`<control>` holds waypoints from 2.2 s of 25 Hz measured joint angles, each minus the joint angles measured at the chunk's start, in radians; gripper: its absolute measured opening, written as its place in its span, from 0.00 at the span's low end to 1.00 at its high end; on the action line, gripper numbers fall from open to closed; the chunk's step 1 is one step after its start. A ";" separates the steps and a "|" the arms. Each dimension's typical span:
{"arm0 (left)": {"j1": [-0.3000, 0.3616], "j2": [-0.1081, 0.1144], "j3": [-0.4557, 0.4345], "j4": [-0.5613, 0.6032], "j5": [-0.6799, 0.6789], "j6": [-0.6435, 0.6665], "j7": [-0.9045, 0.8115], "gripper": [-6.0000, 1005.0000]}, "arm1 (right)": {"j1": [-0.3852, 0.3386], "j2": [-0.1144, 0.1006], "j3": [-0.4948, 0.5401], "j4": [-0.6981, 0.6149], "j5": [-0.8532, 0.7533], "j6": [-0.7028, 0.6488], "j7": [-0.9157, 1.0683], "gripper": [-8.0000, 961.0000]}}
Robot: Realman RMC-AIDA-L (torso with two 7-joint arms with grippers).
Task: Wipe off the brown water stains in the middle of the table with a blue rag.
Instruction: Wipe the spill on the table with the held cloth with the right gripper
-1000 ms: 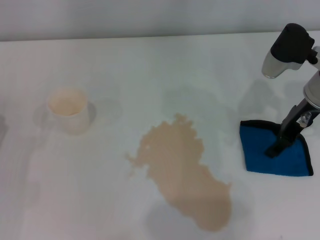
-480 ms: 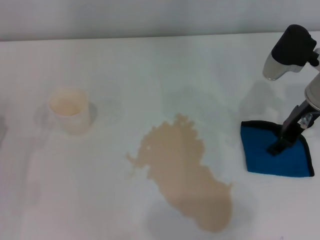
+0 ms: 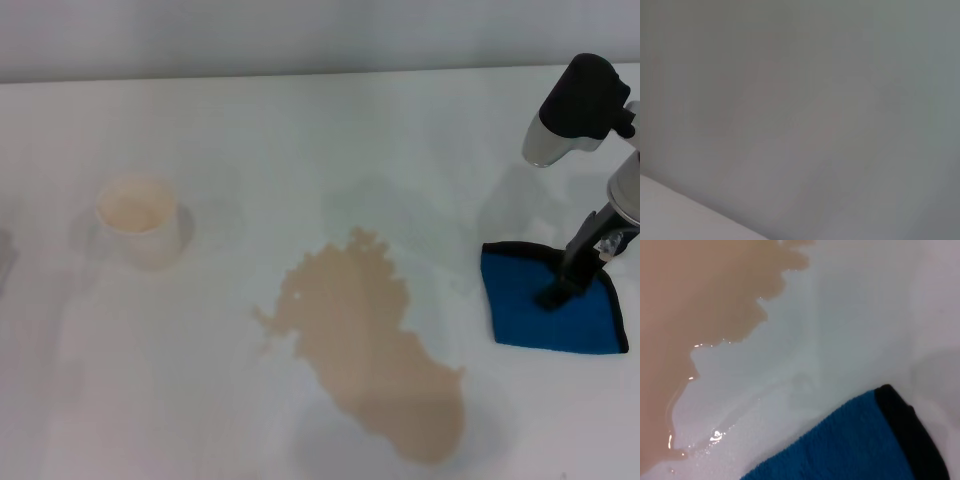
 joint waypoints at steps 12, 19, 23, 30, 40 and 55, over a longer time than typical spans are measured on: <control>0.000 0.001 -0.022 0.007 0.000 0.001 0.041 0.88 | 0.004 0.003 0.031 0.003 -0.002 0.000 0.002 0.29; 0.001 0.001 -0.026 0.011 0.000 0.001 0.053 0.88 | 0.011 0.003 0.048 0.005 -0.003 -0.016 0.002 0.18; 0.003 0.001 -0.026 0.015 0.000 0.001 0.053 0.88 | 0.016 0.003 0.049 -0.003 -0.002 -0.016 0.002 0.15; 0.003 0.002 -0.026 0.015 0.000 0.001 0.054 0.88 | 0.024 0.029 0.049 -0.036 0.009 -0.015 -0.009 0.13; 0.000 0.002 -0.023 0.015 0.000 0.001 0.054 0.88 | 0.037 0.060 -0.051 -0.077 0.200 0.033 -0.044 0.12; 0.001 0.002 -0.026 0.015 0.000 0.011 0.054 0.88 | 0.047 0.067 -0.103 -0.006 0.377 0.161 -0.039 0.11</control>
